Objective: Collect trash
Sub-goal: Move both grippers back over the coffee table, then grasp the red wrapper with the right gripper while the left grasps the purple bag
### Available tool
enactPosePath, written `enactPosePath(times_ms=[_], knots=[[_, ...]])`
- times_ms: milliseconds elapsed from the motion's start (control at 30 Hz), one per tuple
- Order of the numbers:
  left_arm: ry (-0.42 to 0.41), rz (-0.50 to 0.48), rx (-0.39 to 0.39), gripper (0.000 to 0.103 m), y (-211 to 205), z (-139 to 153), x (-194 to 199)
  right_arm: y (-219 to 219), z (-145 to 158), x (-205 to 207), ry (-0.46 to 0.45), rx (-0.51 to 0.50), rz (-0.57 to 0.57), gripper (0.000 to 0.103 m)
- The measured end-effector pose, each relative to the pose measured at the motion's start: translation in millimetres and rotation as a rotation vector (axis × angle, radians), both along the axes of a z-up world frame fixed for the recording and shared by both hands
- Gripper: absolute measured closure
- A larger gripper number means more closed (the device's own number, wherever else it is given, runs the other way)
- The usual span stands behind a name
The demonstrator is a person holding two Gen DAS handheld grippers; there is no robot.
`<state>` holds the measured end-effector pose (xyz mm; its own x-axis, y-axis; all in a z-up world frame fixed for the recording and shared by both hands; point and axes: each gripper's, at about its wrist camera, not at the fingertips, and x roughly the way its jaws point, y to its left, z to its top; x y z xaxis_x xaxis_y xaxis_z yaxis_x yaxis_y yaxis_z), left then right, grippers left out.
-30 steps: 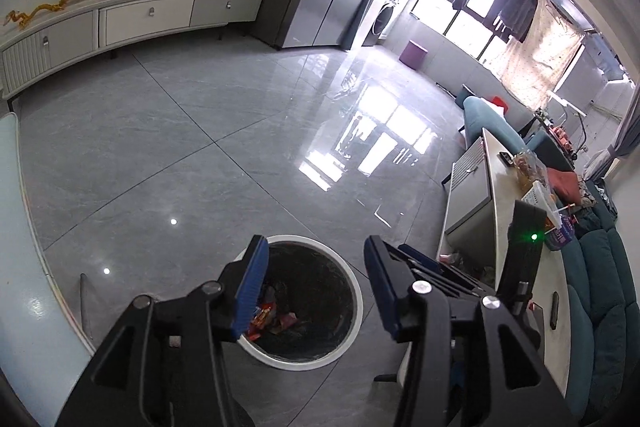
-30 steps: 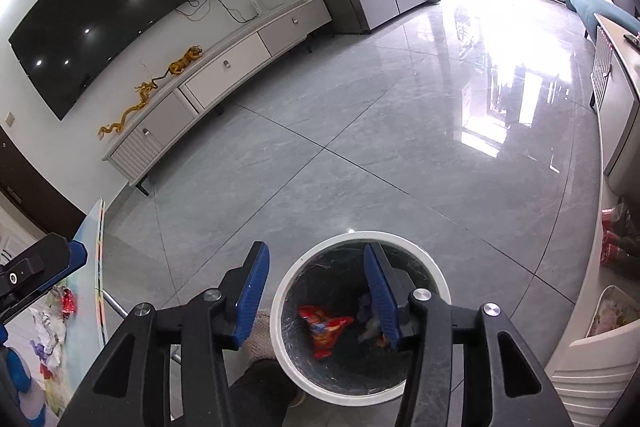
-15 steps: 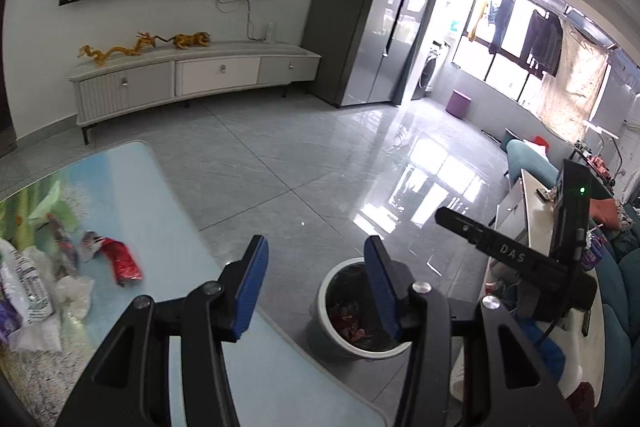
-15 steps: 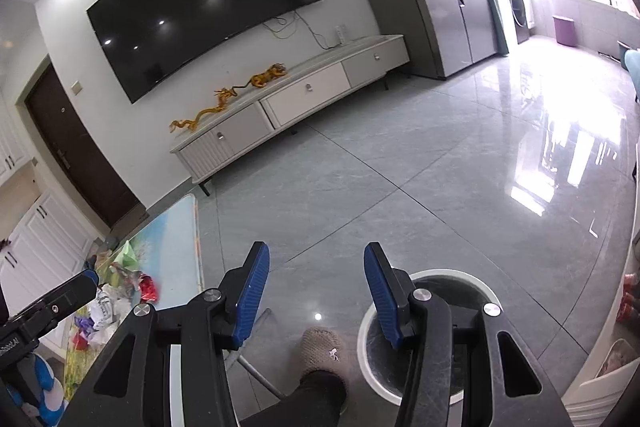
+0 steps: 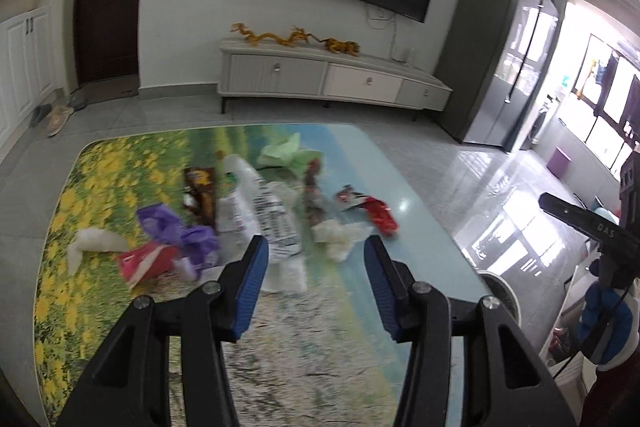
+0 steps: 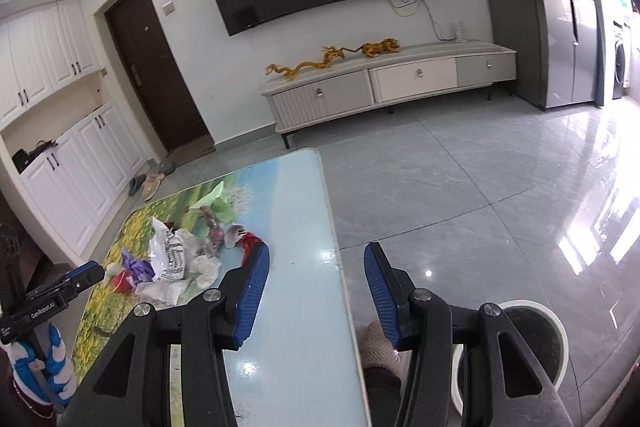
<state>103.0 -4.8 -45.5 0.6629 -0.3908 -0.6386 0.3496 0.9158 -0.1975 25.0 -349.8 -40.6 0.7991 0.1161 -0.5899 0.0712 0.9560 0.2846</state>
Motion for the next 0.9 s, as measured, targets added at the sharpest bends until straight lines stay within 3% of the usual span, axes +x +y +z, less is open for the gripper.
enactPosePath(times_ms=[200, 333, 733, 767, 800, 900], knots=[[0.057, 0.134, 0.003, 0.055, 55.4, -19.7, 39.6, 51.4, -31.3, 57.1, 0.086, -0.026, 0.135, 0.055], [0.085, 0.182, 0.012, 0.045, 68.4, -32.5, 62.6, 77.5, -56.1, 96.8, 0.141, -0.06, 0.201, 0.055], [0.211, 0.196, -0.056, 0.045, 78.8, -70.2, 118.5, 107.4, -104.5, 172.7, 0.248, -0.16, 0.278, 0.056], [0.212, 0.195, -0.063, 0.048, 78.7, -71.4, 119.2, 108.1, -107.2, 174.8, 0.254, -0.164, 0.283, 0.06], [0.212, 0.19, -0.072, 0.062, 79.1, -72.3, 119.9, 108.8, -109.4, 176.0, 0.258, -0.169, 0.288, 0.068], [0.222, 0.181, -0.106, 0.084, 80.4, -73.1, 121.3, 110.5, -112.2, 176.2, 0.256, -0.175, 0.304, 0.076]])
